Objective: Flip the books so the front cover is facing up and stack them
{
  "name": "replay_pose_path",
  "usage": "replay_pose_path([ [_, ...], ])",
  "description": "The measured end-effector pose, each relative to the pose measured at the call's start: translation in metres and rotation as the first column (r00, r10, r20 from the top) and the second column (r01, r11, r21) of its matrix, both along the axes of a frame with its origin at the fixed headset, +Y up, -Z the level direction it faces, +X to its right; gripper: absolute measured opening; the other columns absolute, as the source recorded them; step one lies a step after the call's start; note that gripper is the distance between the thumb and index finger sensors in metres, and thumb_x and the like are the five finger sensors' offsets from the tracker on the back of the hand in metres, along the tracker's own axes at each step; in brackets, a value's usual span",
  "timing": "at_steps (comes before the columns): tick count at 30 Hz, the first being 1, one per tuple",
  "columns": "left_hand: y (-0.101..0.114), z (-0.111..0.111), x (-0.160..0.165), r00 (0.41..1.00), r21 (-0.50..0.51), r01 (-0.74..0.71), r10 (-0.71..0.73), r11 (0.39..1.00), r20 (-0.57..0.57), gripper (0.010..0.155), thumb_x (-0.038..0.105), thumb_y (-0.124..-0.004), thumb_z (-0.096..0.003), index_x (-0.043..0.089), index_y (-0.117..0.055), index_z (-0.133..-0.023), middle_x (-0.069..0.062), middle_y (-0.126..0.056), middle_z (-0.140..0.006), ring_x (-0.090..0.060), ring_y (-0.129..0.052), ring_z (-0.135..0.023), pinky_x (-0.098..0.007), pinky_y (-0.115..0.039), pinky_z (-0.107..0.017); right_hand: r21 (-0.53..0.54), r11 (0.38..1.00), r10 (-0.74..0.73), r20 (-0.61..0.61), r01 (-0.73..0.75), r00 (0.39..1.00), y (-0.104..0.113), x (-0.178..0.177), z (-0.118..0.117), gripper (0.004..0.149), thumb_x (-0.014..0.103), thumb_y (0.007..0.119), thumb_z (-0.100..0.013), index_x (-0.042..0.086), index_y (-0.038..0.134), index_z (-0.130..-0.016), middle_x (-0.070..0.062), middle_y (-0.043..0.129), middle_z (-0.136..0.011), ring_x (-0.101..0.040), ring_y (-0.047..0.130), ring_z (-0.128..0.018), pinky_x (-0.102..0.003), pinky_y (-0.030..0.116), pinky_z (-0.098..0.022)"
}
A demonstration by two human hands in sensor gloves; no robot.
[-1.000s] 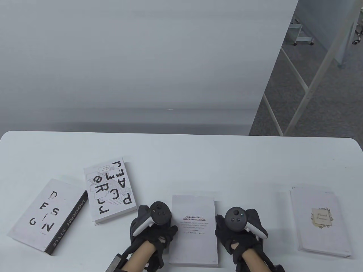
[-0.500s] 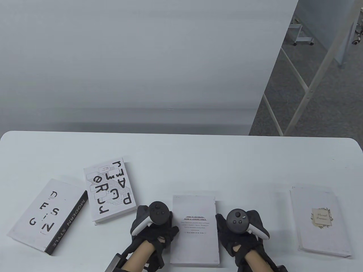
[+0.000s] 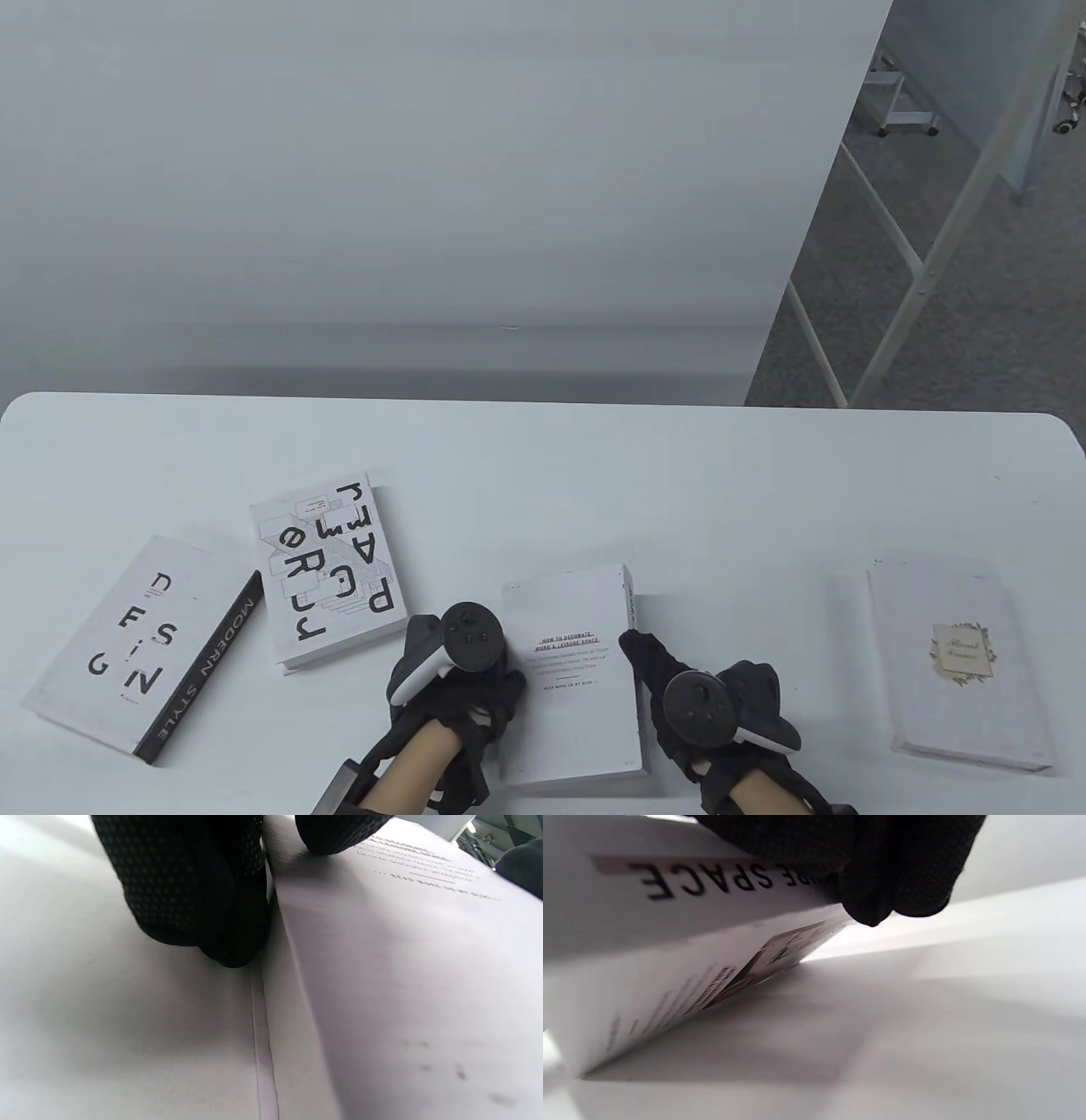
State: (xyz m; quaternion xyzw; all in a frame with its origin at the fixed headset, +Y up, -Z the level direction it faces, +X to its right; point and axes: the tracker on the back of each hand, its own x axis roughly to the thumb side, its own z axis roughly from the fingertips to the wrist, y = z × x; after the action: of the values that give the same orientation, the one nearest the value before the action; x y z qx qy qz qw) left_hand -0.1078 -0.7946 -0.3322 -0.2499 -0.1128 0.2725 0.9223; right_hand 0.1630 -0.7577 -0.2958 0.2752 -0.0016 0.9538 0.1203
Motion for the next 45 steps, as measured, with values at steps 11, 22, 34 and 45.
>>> replay_pose_path([
  [11,-0.001,-0.002,-0.006,1.000,-0.014,0.001,-0.001,1.000,-0.016,0.069,0.033,-0.058,-0.0521,-0.013,-0.038,-0.099,-0.026,-0.070,-0.091,-0.022,-0.105,-0.056,-0.028,-0.094,-0.035,0.135,0.991,0.035,-0.088,-0.023,0.995,0.004,-0.011,0.011,0.070,0.016,0.079,-0.049,0.030,0.038,-0.103,-0.024,0.052,-0.106,-0.039,0.074,-0.094,-0.051,0.073,-0.064],
  [22,0.000,-0.004,-0.006,0.999,-0.014,0.026,-0.025,1.000,0.042,0.067,0.033,-0.059,-0.0519,-0.010,-0.042,-0.100,-0.024,-0.072,-0.090,-0.022,-0.106,-0.052,-0.028,-0.094,-0.032,0.304,0.952,0.091,-0.156,-0.040,0.983,0.010,-0.024,0.026,0.071,0.032,0.085,-0.047,0.033,0.043,-0.104,-0.029,0.045,-0.109,-0.048,0.068,-0.095,-0.057,0.067,-0.066],
  [34,0.001,-0.004,-0.005,0.997,0.026,0.019,-0.021,0.999,0.074,0.069,0.038,-0.065,-0.0509,-0.010,-0.048,-0.098,-0.022,-0.079,-0.086,-0.022,-0.107,-0.051,-0.029,-0.095,-0.032,0.281,0.958,0.090,-0.120,-0.054,0.989,0.007,-0.016,0.020,0.075,0.034,0.088,-0.041,0.034,0.044,-0.102,-0.030,0.044,-0.108,-0.046,0.069,-0.094,-0.055,0.068,-0.065],
  [45,0.092,0.000,-0.044,0.946,0.438,0.312,-0.318,0.843,-0.063,0.086,0.056,-0.078,-0.0457,0.000,-0.050,-0.104,-0.021,-0.075,-0.094,-0.040,-0.097,-0.072,-0.048,-0.087,-0.047,0.223,0.972,-0.079,0.005,0.076,0.997,0.015,-0.004,0.010,0.070,0.035,0.086,-0.043,0.028,0.048,-0.101,-0.032,0.061,-0.101,-0.043,0.084,-0.085,-0.051,0.078,-0.058],
])
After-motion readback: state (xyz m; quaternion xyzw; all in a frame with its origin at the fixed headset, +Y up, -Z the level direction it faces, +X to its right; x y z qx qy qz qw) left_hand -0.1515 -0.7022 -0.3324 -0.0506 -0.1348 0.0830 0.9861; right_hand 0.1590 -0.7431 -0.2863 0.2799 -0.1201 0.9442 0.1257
